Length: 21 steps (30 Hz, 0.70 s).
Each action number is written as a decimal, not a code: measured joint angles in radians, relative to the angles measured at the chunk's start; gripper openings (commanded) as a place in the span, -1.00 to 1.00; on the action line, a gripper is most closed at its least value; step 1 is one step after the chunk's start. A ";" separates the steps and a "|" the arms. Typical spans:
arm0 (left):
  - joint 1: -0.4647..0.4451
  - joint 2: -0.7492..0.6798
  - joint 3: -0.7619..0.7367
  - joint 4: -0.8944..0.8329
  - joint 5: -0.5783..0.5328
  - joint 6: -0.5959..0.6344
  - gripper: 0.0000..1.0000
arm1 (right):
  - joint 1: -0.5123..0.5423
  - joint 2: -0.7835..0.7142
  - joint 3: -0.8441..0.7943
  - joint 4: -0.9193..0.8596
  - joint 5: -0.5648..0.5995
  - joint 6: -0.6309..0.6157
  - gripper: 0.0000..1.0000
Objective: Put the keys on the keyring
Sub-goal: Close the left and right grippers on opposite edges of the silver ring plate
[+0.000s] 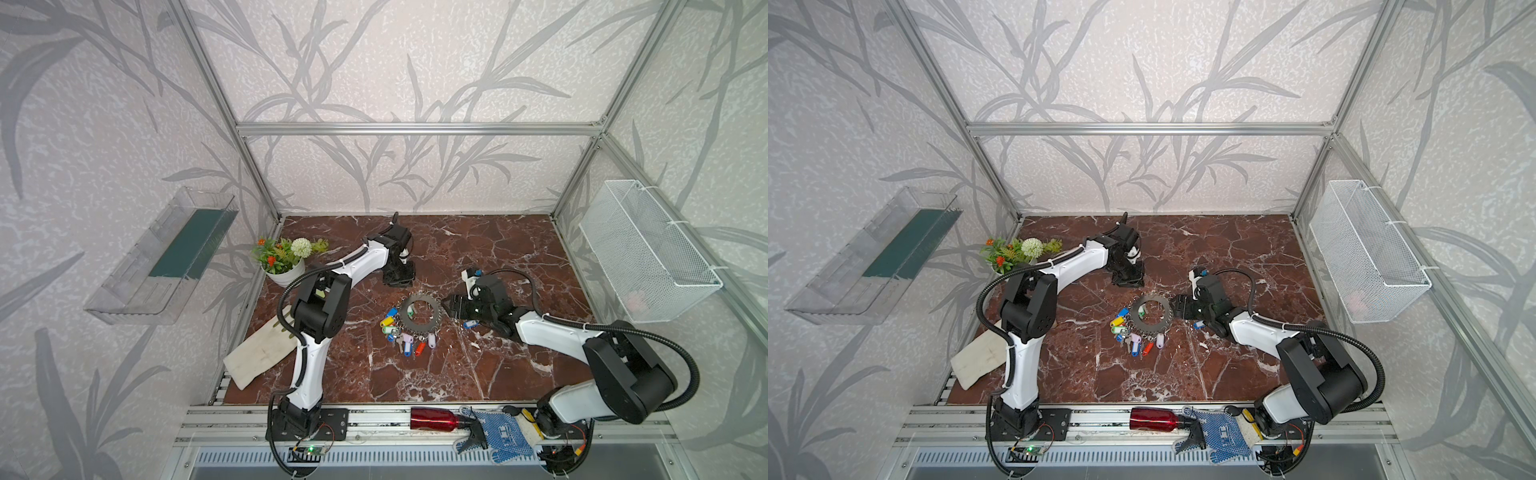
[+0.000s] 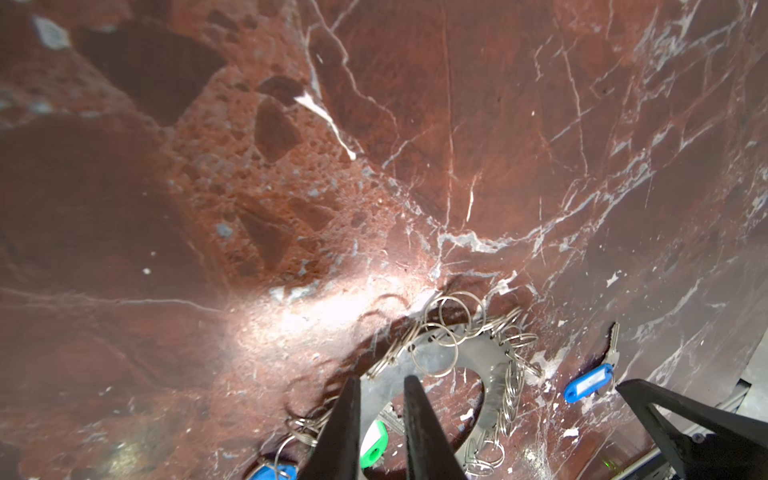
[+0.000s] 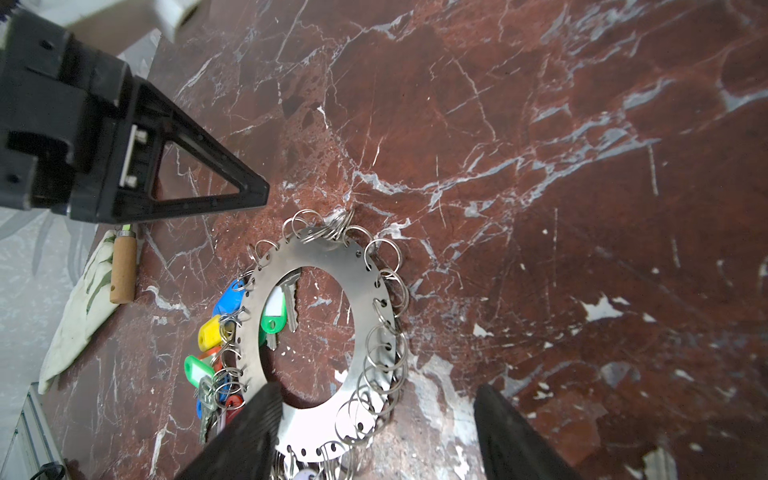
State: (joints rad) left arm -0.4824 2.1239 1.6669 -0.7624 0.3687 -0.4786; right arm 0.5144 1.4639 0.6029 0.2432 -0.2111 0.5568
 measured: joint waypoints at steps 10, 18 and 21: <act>-0.001 0.020 -0.002 -0.005 0.042 0.023 -0.64 | 0.000 0.000 0.000 0.000 -0.008 0.000 0.48; -0.001 0.027 -0.002 -0.014 0.044 0.027 -0.67 | 0.000 0.000 0.000 0.000 -0.009 0.000 0.48; -0.001 0.030 -0.002 -0.015 0.045 0.031 -0.68 | 0.000 0.000 0.000 0.000 -0.009 0.000 0.48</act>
State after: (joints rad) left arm -0.4835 2.1536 1.6653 -0.7773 0.4137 -0.4480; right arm 0.5144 1.4639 0.6029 0.2432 -0.2203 0.5568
